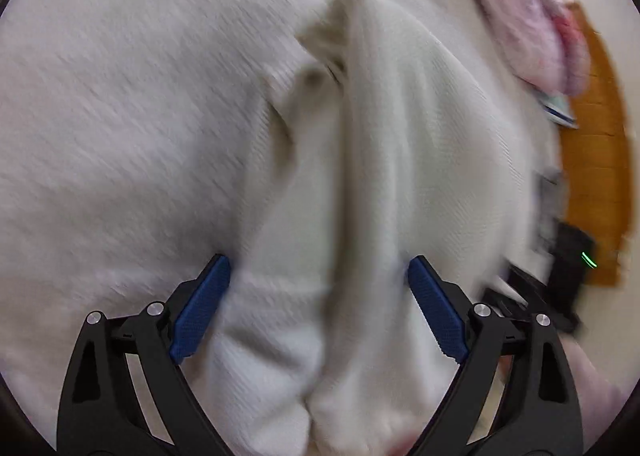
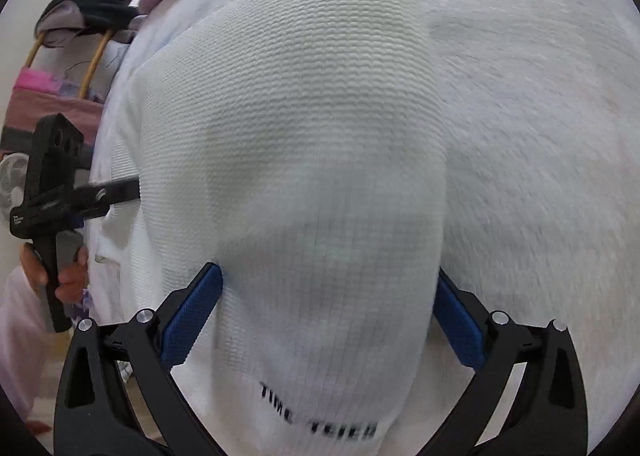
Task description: Fold large clothes
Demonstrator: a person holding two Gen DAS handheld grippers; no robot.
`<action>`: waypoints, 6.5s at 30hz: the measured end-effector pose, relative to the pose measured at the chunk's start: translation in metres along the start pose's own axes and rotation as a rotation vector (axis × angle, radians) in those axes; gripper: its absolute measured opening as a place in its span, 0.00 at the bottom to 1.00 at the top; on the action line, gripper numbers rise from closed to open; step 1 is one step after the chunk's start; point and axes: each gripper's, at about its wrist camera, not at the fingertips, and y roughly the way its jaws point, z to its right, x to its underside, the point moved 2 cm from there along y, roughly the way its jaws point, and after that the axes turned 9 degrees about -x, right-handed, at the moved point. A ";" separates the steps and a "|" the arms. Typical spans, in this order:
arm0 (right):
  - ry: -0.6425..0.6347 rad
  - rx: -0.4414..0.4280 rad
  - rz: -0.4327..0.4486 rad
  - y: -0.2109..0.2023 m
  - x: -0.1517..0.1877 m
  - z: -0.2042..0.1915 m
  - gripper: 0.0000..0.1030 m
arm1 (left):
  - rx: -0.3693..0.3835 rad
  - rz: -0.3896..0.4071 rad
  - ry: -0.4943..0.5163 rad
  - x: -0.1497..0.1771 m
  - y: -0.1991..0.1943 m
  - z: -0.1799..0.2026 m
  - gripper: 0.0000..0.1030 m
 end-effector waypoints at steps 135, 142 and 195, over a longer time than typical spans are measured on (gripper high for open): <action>0.339 -0.057 0.179 -0.553 0.024 0.256 0.36 | -0.184 0.084 0.017 0.054 0.099 0.768 0.30; 0.341 -0.083 0.108 -0.521 -0.023 0.308 0.36 | -0.264 0.062 -0.051 0.020 0.157 0.764 0.30; 0.314 0.137 0.246 -0.522 -0.057 0.349 0.25 | -0.370 0.224 -0.098 -0.040 0.246 0.729 0.24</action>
